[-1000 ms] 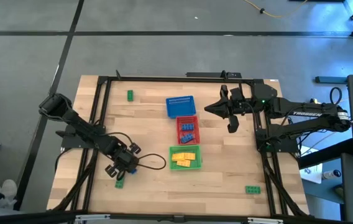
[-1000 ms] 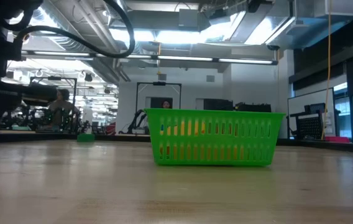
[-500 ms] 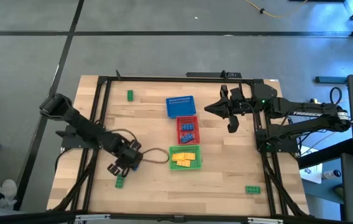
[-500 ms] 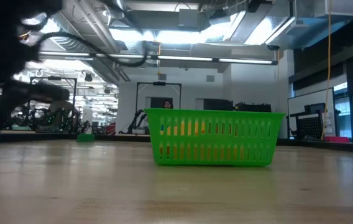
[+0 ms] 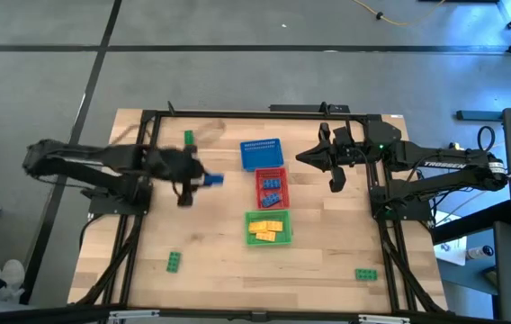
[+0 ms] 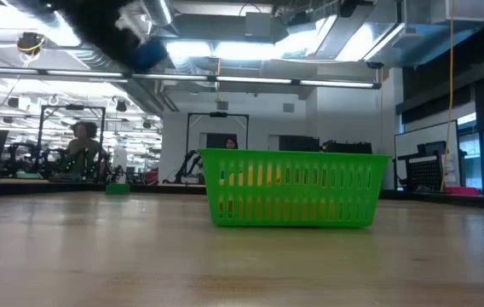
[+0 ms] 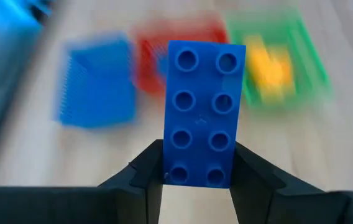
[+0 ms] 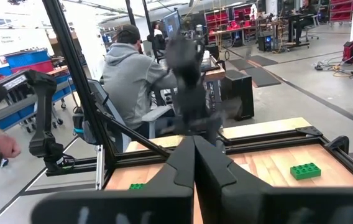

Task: Sort & place blocks by color
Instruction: Put the blue game piece into the red basket

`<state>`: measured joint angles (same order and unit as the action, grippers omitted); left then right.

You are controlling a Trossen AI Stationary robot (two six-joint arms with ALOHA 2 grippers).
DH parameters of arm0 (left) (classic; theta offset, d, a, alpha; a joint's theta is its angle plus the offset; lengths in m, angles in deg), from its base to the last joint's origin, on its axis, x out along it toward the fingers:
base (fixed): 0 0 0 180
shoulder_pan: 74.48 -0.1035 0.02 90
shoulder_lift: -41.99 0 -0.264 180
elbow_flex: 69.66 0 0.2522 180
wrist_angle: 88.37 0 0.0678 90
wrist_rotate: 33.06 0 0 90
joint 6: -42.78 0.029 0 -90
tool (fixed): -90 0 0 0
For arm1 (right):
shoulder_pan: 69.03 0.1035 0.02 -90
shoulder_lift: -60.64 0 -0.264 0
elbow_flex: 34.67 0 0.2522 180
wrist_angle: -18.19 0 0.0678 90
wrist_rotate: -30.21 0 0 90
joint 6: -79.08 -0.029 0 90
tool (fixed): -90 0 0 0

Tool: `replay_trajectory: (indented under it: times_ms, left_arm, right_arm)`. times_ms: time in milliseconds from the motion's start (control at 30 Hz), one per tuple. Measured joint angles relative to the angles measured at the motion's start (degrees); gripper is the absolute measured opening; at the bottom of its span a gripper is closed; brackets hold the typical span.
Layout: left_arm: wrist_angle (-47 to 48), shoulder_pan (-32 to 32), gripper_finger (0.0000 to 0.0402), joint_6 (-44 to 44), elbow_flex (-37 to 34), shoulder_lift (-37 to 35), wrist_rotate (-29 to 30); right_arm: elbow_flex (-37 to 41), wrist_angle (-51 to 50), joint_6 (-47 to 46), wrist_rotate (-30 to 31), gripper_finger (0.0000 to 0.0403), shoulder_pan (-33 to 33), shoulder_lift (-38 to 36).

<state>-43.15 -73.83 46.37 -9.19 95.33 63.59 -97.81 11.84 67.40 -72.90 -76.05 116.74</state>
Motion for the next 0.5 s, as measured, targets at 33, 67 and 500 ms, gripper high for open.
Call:
replay_trajectory:
  times_ms: [33, 67, 500]
  left_arm:
    - [-2.9, -1.6, 0.0130, -0.5, 0.2, -1.3, 0.4]
    - [-6.5, -3.1, 0.0130, -0.9, 0.2, -2.5, 0.5]
    - [-45.2, -10.0, 0.0130, -8.0, 0.4, -1.1, -5.5]
  right_arm:
    - [0.0, 0.0, 0.0, 0.0, 0.0000, 0.0, 0.0]
    - [0.0, 0.0, 0.1, 0.0, 0.0000, 0.0, 0.0]
    - [0.0, 0.0, 0.2, 0.0, 0.0000, 0.0, 0.0]
